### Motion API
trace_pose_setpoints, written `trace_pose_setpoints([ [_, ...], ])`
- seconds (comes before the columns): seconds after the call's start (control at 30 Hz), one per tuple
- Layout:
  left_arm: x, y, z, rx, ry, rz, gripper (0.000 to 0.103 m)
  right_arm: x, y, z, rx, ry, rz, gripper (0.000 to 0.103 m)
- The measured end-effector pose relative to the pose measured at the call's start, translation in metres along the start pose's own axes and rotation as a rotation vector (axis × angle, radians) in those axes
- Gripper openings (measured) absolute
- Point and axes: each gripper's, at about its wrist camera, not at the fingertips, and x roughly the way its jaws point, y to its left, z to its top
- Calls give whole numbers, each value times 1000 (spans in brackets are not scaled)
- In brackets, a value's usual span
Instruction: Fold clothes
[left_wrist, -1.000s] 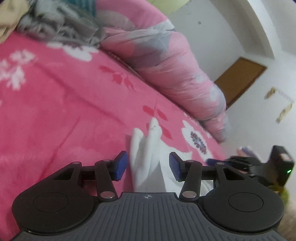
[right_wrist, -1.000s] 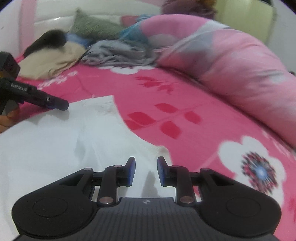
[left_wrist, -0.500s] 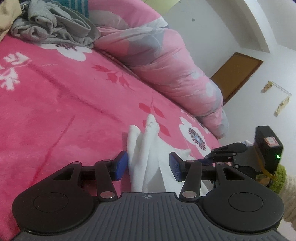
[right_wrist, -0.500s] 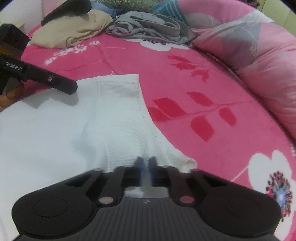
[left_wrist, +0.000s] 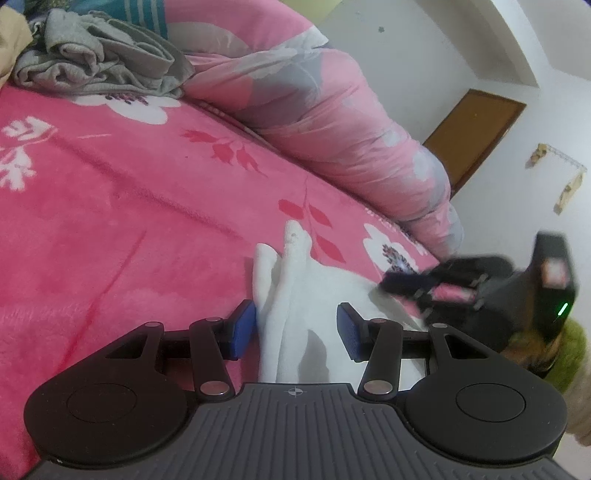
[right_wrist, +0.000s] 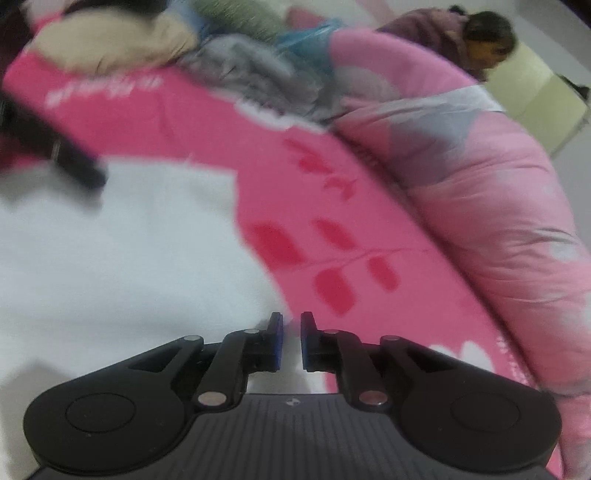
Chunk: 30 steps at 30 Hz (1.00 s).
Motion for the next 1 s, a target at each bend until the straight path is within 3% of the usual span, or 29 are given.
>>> trace_pose_setpoints([
  [0.17, 1, 1, -1, 5, 13, 23, 43, -15, -34, 9, 247, -45, 84, 10],
  [0.37, 1, 7, -1, -28, 24, 28, 39, -55, -91, -32, 505, -37, -18, 10],
  [0.53, -1, 6, -1, -31, 9, 37, 39, -78, -113, -84, 520, 74, -61, 21],
  [0.7, -1, 9, 0, -48, -1, 34, 39, -72, -91, -102, 322, 142, 1, 22],
  [0.8, -1, 11, 0, -54, -2, 29, 39, -79, -95, -108, 291, 146, -37, 24],
  [0.9, 1, 12, 1, -59, 1, 24, 39, -107, -123, -129, 446, 89, -117, 49],
  [1.0, 3, 11, 1, -54, 4, 25, 39, -130, -162, -178, 752, 68, -184, 54],
])
